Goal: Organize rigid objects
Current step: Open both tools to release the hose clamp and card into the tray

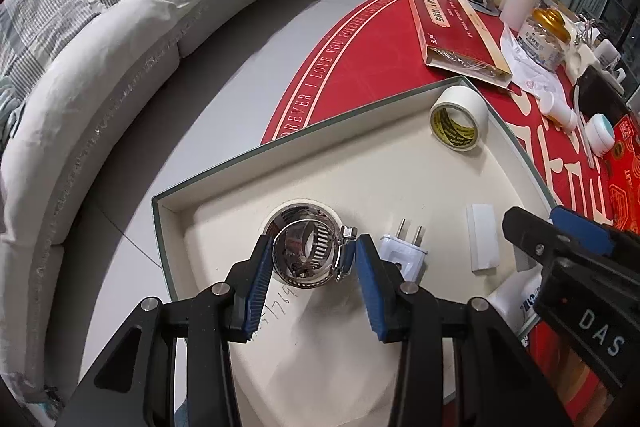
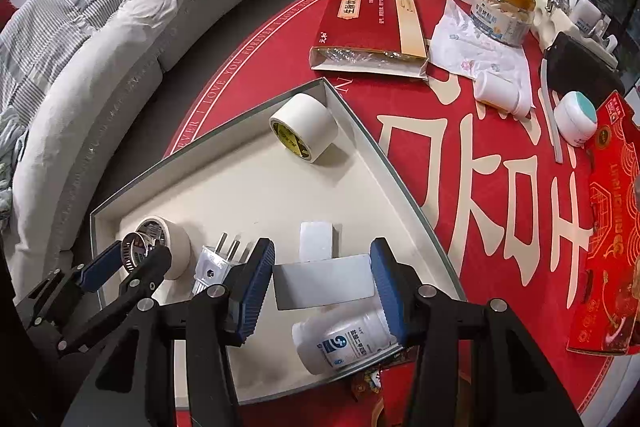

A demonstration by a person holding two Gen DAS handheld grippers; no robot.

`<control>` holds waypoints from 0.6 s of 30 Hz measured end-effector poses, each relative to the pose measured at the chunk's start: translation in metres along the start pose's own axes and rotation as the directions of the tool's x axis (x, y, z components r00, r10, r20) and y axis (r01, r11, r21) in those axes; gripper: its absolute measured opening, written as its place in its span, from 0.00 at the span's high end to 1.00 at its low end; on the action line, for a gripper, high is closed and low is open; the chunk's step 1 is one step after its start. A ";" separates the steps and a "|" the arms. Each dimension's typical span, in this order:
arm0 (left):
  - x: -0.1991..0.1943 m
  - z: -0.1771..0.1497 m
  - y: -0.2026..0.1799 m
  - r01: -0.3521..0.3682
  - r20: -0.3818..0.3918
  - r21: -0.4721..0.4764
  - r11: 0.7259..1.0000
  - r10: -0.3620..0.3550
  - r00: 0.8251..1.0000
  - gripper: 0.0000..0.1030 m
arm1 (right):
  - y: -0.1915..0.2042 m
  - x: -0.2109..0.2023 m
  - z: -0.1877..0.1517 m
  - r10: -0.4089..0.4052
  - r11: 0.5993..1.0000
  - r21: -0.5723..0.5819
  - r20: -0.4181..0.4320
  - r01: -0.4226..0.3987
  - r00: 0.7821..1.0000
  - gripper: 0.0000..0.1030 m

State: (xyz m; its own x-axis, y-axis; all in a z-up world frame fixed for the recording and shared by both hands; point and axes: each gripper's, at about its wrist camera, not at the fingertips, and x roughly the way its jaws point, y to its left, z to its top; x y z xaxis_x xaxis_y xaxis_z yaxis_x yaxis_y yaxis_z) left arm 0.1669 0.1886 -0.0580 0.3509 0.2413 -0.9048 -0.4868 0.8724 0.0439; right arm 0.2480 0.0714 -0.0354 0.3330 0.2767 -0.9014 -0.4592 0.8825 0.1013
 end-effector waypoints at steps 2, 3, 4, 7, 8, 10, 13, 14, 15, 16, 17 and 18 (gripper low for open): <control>-0.001 0.000 0.002 -0.011 0.007 -0.013 1.000 0.011 1.000 0.28 | 0.000 0.002 0.000 0.007 1.000 -0.005 -0.008 -0.007 1.000 0.47; -0.002 0.000 0.003 -0.019 0.013 -0.025 1.000 0.019 1.000 0.20 | 0.001 0.003 0.000 0.016 1.000 -0.009 -0.018 -0.016 1.000 0.42; -0.005 0.000 0.006 -0.015 0.023 -0.042 0.999 0.016 1.000 0.18 | 0.001 0.003 0.001 0.018 1.000 -0.009 -0.020 -0.018 1.000 0.20; -0.012 -0.001 0.013 0.019 0.028 -0.070 0.997 -0.017 0.999 0.12 | -0.001 -0.009 -0.002 0.019 1.000 -0.003 0.044 -0.019 0.999 0.05; -0.015 -0.002 0.015 0.018 0.031 -0.069 0.997 -0.016 0.999 0.05 | -0.002 -0.012 -0.003 0.015 1.000 -0.005 0.051 -0.015 0.999 0.05; -0.021 -0.006 0.016 0.006 0.042 -0.064 0.998 -0.003 0.999 0.00 | -0.003 -0.018 -0.004 0.011 1.000 -0.014 0.052 -0.010 0.999 0.05; -0.032 -0.018 0.019 0.044 0.036 -0.063 0.997 -0.042 0.998 0.00 | -0.014 -0.034 -0.019 0.022 1.000 0.014 0.076 -0.023 0.997 0.01; -0.035 -0.022 0.019 0.063 0.031 -0.065 0.996 -0.061 0.998 0.00 | -0.019 -0.038 -0.026 0.025 0.999 0.027 0.084 -0.028 0.996 0.01; -0.041 -0.028 0.019 0.086 0.027 -0.062 0.994 -0.084 0.996 0.00 | -0.024 -0.042 -0.034 0.024 0.999 0.038 0.086 -0.027 0.996 0.01; -0.045 -0.033 0.018 0.096 0.030 -0.056 0.994 -0.094 0.995 0.00 | -0.031 -0.046 -0.045 0.023 0.998 0.049 0.086 -0.027 0.996 0.01; -0.051 -0.040 0.017 0.107 0.040 -0.044 0.993 -0.105 0.994 0.00 | -0.039 -0.050 -0.059 0.018 0.998 0.062 0.081 -0.023 0.997 0.01; -0.055 -0.047 0.015 0.116 0.044 -0.032 0.993 -0.115 0.992 0.00 | -0.048 -0.054 -0.075 0.007 0.997 0.079 0.077 -0.013 0.997 0.01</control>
State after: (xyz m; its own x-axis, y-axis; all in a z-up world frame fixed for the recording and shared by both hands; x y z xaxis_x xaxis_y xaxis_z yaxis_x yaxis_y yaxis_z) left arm 0.1030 0.1687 -0.0275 0.4392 0.1577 -0.8844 -0.4678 0.8806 -0.0753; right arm 0.1904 -0.0147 -0.0237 0.3919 0.3114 -0.8657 -0.3974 0.9060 0.1460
